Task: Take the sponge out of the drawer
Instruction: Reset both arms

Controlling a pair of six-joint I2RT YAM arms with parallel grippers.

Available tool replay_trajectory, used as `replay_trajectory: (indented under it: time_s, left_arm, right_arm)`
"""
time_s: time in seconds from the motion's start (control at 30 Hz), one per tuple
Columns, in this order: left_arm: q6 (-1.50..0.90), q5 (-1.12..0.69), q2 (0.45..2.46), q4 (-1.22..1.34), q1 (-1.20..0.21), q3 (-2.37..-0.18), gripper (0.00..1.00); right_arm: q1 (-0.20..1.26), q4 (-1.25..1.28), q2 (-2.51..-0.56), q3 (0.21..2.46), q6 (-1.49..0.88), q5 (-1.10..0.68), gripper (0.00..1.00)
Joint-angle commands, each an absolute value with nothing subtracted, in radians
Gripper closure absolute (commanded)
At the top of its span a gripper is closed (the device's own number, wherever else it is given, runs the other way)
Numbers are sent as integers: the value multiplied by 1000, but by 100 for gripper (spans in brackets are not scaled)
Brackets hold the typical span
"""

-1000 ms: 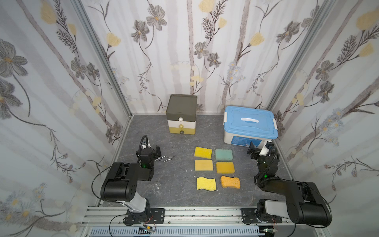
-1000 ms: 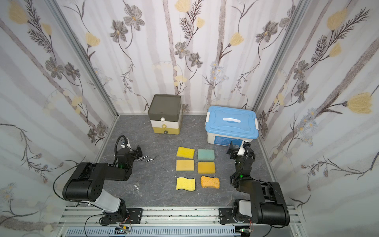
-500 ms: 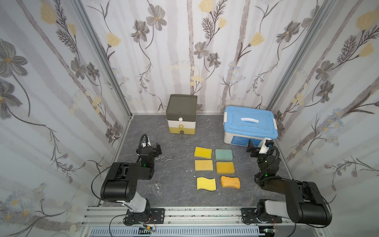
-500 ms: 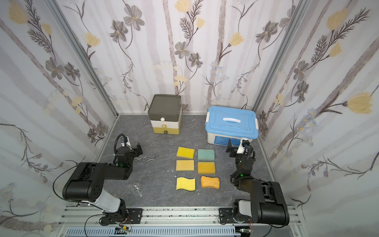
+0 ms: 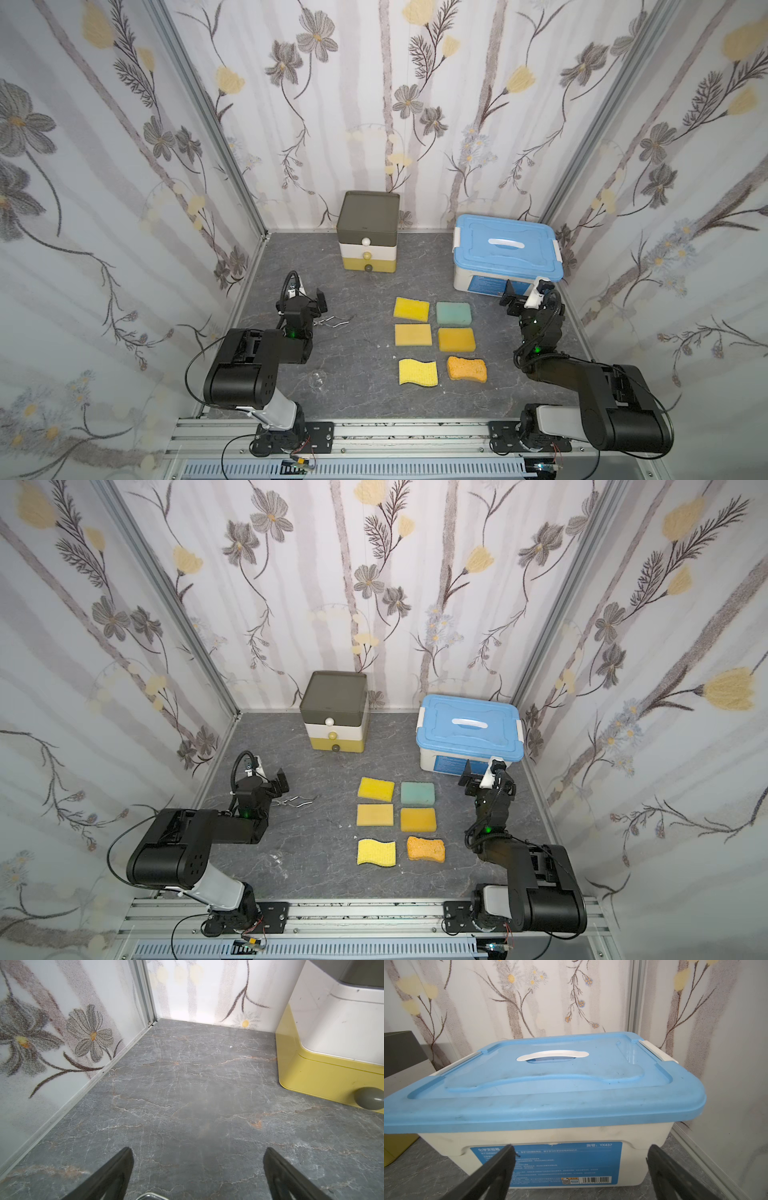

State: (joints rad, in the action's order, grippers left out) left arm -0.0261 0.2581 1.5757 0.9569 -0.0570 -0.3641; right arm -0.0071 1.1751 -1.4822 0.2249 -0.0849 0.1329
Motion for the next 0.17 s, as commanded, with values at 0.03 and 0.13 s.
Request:
replay_trajectory:
  time_s: [0.03, 0.13]
  left_arm:
    - [-25, 264, 1577, 972, -56, -368, 0]
    - [-24, 264, 1578, 973, -56, -369, 0]
  right_arm:
    - [-9, 1175, -1485, 235, -78, 140, 0]
    - [-9, 1186, -1479, 227, -77, 140, 0]
